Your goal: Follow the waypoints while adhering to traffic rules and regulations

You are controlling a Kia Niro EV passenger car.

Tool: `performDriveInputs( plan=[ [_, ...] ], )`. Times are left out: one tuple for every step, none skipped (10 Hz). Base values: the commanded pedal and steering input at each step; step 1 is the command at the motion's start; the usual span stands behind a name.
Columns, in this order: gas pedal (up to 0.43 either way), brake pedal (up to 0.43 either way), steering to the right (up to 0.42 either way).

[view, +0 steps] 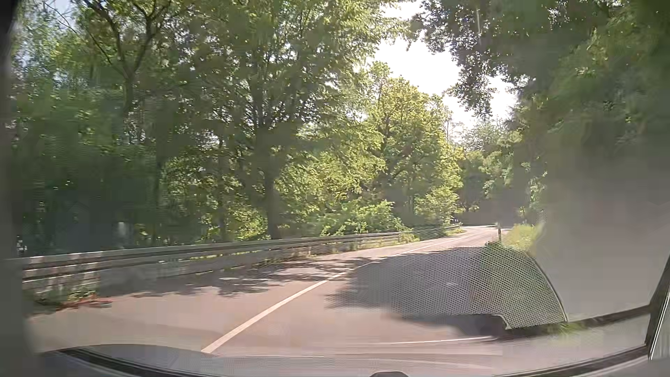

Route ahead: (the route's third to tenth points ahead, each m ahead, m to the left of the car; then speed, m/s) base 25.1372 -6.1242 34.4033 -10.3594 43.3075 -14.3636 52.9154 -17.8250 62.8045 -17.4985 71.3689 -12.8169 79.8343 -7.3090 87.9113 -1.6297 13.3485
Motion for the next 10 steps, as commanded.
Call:
performDriveInputs(
  plan=[
    [0.240, 0.000, 0.107],
    [0.240, 0.000, 0.108],
    [0.240, 0.000, 0.108],
    [0.240, 0.000, 0.108],
    [0.240, 0.000, 0.108],
    [0.240, 0.000, 0.107],
    [0.228, 0.000, 0.105],
    [0.220, 0.000, 0.102],
    [0.209, 0.000, 0.100],
    [0.197, 0.000, 0.096]
  ],
)
